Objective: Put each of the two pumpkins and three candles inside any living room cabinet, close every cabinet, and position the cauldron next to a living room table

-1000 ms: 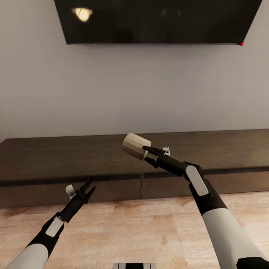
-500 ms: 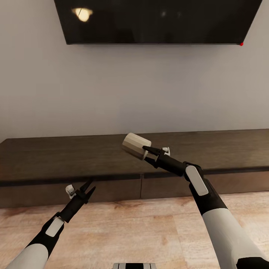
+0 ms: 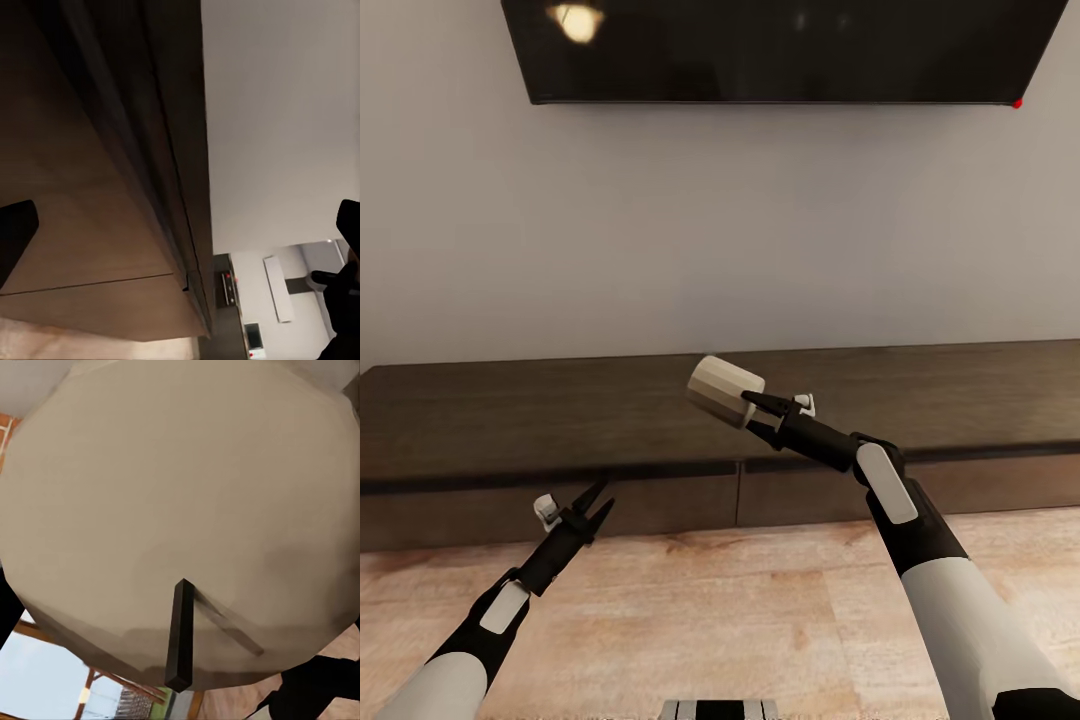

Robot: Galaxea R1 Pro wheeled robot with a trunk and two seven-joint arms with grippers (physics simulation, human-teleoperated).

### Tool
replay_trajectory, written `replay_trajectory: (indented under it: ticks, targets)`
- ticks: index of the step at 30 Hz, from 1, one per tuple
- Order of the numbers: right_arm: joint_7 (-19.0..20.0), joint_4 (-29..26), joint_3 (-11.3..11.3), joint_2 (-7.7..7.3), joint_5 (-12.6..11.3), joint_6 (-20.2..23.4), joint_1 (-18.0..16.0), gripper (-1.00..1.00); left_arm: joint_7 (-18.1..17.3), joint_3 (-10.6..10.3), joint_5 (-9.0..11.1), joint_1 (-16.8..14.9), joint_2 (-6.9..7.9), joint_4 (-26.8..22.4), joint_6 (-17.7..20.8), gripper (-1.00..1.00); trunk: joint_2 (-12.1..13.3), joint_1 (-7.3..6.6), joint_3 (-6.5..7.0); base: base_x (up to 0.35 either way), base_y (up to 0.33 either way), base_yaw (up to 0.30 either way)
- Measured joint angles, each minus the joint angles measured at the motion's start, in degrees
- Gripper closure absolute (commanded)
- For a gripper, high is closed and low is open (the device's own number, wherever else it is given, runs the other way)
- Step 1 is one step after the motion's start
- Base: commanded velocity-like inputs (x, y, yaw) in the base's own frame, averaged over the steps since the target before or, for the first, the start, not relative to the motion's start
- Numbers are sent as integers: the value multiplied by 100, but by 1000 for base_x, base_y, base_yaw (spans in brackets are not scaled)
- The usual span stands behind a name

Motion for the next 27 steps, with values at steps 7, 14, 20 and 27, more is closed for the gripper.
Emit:
replay_trajectory:
  ticks: [7,14,20,27]
  targets:
    - [3,0,0,0,3,0,0,100,-4,0,6,0,9,0,0,-100,-8,15,-134,0,0,0]
    - [4,-1,0,0,-13,5,0,100,6,0,1,0,10,0,1,-100,-8,15,-134,0,0,0]
    - [4,-1,0,0,-14,6,0,100,19,0,9,0,10,0,5,-100,-9,15,-134,14,-5,0]
    - [2,-1,0,0,-2,3,0,100,3,-1,19,0,13,1,9,-100,-9,12,-134,237,-61,0]
